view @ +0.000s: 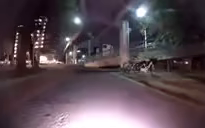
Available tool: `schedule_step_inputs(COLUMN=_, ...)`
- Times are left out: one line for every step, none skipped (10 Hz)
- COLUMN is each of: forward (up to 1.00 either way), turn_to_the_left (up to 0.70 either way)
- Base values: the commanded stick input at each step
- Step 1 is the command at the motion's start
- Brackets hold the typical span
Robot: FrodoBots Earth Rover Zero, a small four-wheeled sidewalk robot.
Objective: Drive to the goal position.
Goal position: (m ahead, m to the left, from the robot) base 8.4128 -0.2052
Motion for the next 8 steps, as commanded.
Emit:
schedule_step_inputs(forward=0.70, turn_to_the_left=0.00)
schedule_step_inputs(forward=0.70, turn_to_the_left=0.00)
schedule_step_inputs(forward=0.70, turn_to_the_left=0.00)
schedule_step_inputs(forward=0.70, turn_to_the_left=0.00)
schedule_step_inputs(forward=0.70, turn_to_the_left=0.00)
schedule_step_inputs(forward=0.70, turn_to_the_left=0.00)
schedule_step_inputs(forward=0.70, turn_to_the_left=0.00)
schedule_step_inputs(forward=0.70, turn_to_the_left=0.00)
